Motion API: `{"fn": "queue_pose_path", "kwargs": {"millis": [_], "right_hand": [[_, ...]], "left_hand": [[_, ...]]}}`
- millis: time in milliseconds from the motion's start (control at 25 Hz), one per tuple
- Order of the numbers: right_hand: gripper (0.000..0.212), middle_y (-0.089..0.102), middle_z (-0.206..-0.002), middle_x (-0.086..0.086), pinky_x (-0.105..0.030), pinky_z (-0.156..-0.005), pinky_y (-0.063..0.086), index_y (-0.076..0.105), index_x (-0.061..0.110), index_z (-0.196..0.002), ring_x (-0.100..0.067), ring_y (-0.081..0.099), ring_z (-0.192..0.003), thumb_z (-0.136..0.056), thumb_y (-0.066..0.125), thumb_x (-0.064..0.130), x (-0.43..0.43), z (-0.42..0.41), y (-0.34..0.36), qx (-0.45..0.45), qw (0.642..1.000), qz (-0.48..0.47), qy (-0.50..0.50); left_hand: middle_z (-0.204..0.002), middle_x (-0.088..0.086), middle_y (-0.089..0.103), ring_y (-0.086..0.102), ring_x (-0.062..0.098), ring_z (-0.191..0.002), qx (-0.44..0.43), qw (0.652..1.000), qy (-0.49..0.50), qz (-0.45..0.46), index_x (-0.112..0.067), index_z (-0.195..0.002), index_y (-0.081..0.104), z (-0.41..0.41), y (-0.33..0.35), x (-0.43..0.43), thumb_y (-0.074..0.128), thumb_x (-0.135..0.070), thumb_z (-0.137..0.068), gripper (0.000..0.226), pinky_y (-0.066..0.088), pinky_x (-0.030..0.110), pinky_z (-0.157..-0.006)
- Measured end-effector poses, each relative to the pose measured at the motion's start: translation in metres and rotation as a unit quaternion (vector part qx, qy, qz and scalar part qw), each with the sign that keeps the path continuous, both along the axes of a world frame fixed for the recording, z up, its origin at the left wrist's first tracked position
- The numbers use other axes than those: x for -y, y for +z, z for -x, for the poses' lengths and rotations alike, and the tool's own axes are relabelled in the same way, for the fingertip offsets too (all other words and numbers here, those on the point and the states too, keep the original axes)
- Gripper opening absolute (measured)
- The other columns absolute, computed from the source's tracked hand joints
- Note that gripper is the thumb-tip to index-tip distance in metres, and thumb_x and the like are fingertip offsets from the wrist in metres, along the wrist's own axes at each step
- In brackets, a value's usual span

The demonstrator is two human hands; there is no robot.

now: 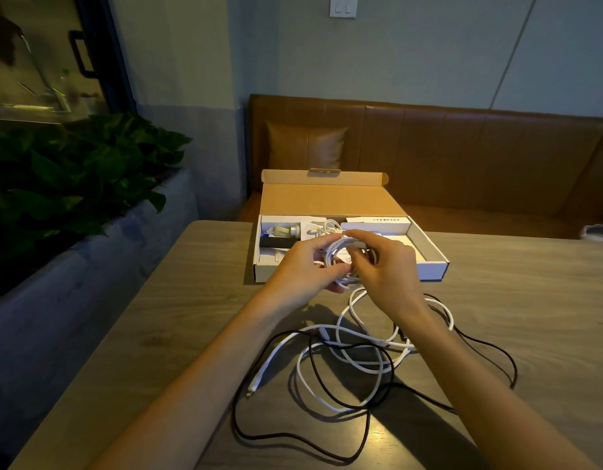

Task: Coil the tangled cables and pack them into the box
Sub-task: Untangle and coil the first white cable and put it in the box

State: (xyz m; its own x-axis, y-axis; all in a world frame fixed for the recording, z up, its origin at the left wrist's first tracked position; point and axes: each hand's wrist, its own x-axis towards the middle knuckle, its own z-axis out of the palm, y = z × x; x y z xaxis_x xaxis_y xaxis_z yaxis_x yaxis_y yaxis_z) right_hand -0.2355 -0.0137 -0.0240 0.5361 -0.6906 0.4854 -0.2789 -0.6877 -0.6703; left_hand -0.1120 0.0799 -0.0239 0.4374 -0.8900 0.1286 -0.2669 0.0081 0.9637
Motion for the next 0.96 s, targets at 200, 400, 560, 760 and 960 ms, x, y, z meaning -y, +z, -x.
{"fn": "queue_pose_path", "kwargs": {"millis": [200,400,560,760,960], "right_hand": [[0.042,0.074,-0.116,0.0,-0.009,-0.071,0.048,0.058,0.027,-0.14,-0.001,0.062,-0.074,-0.098,0.063,0.023,-0.003,-0.004,-0.014,-0.031,0.998,0.032,-0.04],[0.041,0.068,-0.127,-0.005,-0.031,-0.081,0.062,0.049,0.023,-0.147,-0.011,0.068,-0.093,-0.107,0.043,0.027,-0.002,-0.007,-0.008,-0.092,0.992,-0.058,0.061],[0.034,0.073,-0.105,-0.003,-0.033,-0.077,0.063,0.057,0.021,-0.138,-0.015,0.072,-0.085,-0.106,0.048,0.024,0.007,0.001,0.006,-0.166,0.97,-0.089,0.152],[0.031,0.076,-0.095,-0.004,-0.024,-0.07,0.06,0.062,0.015,-0.131,-0.014,0.075,-0.081,-0.101,0.057,0.022,0.003,0.002,0.01,-0.092,0.95,-0.228,0.191],[0.029,0.077,-0.094,0.002,-0.019,-0.063,0.058,0.068,0.013,-0.127,-0.009,0.073,-0.077,-0.101,0.058,0.02,0.0,-0.005,0.002,-0.035,0.958,-0.246,0.14]], "left_hand": [[-0.133,0.004,0.06,0.071,0.019,-0.098,-0.056,0.998,-0.019,0.01,-0.029,-0.14,0.055,0.0,-0.011,0.003,0.074,-0.006,-0.088,0.059,0.06,0.025,-0.071],[-0.123,-0.003,0.063,0.063,0.013,-0.111,-0.001,0.999,0.033,-0.012,-0.031,-0.132,0.06,-0.016,-0.02,0.005,0.065,-0.012,-0.096,0.041,0.059,0.033,-0.088],[-0.104,-0.013,0.065,0.063,0.003,-0.092,0.163,0.985,0.046,0.034,-0.03,-0.116,0.065,-0.021,-0.013,-0.003,0.051,-0.025,-0.104,0.019,0.053,0.014,-0.071],[-0.105,-0.016,0.063,0.058,0.003,-0.102,0.175,0.983,0.034,0.035,-0.03,-0.113,0.063,-0.024,-0.016,-0.003,0.041,-0.038,-0.105,0.025,0.051,0.026,-0.087],[-0.098,-0.004,0.062,0.061,0.01,-0.084,0.105,0.99,0.079,0.05,-0.024,-0.119,0.059,-0.018,-0.02,0.003,0.037,-0.031,-0.108,0.025,0.054,0.021,-0.068]]}}
